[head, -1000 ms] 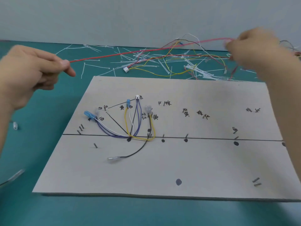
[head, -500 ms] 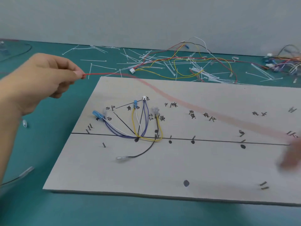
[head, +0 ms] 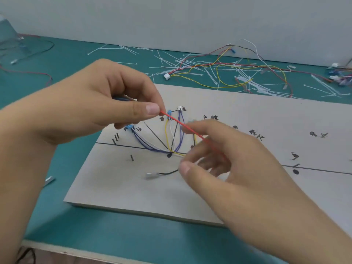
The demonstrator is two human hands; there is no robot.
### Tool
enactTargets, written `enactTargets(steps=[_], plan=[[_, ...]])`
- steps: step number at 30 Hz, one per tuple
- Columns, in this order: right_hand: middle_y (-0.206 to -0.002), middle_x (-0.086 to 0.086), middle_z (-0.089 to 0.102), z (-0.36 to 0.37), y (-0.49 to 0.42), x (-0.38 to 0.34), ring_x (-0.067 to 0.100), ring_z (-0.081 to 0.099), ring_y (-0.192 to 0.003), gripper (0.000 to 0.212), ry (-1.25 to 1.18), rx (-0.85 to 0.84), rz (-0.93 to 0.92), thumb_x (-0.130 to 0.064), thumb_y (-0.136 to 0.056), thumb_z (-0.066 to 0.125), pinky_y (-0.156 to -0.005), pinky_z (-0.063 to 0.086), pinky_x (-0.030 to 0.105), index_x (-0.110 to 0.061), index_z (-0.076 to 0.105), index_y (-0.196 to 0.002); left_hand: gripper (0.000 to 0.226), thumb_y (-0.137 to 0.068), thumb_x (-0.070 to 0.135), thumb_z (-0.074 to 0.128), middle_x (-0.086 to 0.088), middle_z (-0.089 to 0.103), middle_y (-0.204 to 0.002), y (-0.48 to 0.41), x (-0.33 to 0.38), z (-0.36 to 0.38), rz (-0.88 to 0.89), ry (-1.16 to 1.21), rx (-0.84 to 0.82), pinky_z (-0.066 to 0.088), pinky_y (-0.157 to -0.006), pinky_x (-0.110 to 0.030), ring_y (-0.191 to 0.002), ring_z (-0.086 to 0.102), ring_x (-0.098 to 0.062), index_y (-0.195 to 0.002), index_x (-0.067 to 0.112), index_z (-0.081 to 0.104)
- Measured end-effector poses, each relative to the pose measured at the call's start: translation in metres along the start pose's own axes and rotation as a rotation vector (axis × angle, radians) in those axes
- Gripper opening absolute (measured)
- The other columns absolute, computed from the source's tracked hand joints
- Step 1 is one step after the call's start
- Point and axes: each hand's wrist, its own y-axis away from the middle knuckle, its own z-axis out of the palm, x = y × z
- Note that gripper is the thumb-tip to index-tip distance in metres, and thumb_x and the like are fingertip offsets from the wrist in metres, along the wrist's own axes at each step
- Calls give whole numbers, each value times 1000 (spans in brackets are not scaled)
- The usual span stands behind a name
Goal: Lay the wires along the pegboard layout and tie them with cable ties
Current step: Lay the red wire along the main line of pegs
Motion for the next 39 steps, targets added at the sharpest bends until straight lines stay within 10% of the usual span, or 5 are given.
enactTargets(steps=[3, 17, 26, 36, 39], plan=[[-48, 6, 43, -7, 12, 0, 12, 35, -39, 8, -26, 206, -84, -25, -83, 78, -41, 32, 13, -18, 78, -88, 25, -78, 43, 82, 2, 63, -59, 11, -17, -10, -43, -4, 118, 41, -46, -15, -48, 49, -10, -89, 20, 81], [-59, 0, 68, -81, 29, -3, 7, 46, -33, 37, 477, 232, 55, -61, -71, 67, -42, 38, 10, -38, 78, -98, 55, -65, 63, 88, -19, 73, -79, 42, -68, -41, -289, 27, 78, 55, -65, -21, -66, 65, -22, -97, 18, 83], [-69, -7, 74, -131, 27, 2, 15, 55, -32, 43, 729, 178, 236, -70, -68, 67, -48, 54, 23, -42, 76, -100, 20, -76, 7, 83, -9, 80, -78, 37, -66, -28, -326, -74, 156, 55, -61, -14, -69, 74, -15, -84, 26, 83], [-65, -3, 71, -120, 33, 20, 12, 54, -33, 38, 640, 179, 297, -63, -65, 68, -45, 48, 16, -38, 77, -92, 21, -66, 24, 88, -9, 81, -83, 42, -66, -30, -285, -50, 146, 63, -78, -25, -79, 79, -28, -87, 26, 83], [-62, -3, 70, -115, 34, 20, 10, 54, -35, 38, 618, 160, 319, -63, -63, 67, -43, 50, 21, -39, 77, -92, 50, -49, 61, 95, -4, 81, -83, 41, -61, -34, -313, -48, 111, 62, -74, -21, -75, 79, -22, -86, 28, 84]])
